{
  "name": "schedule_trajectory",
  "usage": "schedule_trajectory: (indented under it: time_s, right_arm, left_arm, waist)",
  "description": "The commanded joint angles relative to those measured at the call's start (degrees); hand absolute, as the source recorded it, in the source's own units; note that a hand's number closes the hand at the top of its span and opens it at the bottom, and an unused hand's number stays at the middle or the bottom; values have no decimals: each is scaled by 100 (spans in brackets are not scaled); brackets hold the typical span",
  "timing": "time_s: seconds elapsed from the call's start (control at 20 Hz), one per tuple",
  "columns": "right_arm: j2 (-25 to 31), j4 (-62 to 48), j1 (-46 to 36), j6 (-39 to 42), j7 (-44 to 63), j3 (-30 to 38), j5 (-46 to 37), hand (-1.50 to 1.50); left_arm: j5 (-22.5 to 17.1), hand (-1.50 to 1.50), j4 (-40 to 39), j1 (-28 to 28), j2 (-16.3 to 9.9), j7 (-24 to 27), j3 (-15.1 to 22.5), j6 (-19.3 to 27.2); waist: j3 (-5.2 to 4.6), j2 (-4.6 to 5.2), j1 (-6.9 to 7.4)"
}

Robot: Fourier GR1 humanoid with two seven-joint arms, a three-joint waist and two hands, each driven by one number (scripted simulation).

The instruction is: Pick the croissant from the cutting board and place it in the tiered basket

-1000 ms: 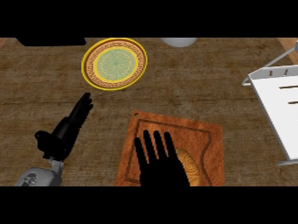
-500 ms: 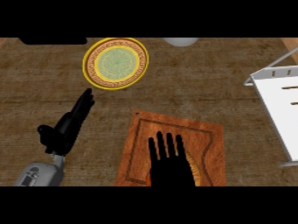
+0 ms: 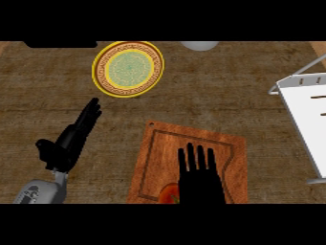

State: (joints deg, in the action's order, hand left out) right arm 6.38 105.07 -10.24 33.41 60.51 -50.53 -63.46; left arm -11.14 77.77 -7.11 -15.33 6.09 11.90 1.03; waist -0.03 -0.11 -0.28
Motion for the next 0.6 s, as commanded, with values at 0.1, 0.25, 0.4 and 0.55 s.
schedule_trajectory:
  time_s: [0.1,0.25,0.4,0.55]
  right_arm:
    - [-157,-241,433,-66,436,92,-499,-150]
    - [-253,-832,334,-379,-120,410,-580,-150]
    - [-240,-330,403,83,-213,611,-624,-150]
    - [1,-697,501,-372,-748,816,-723,-150]
  left_arm:
    - [162,0,29,137,240,73,69,19]
    - [291,0,-17,34,276,31,11,-32]
    - [409,0,61,342,418,224,87,-103]
    - [390,0,-47,-110,346,-149,-254,-98]
  waist:
    - [2,5,18]
    - [3,11,32]
    - [2,6,34]
    - [3,10,26]
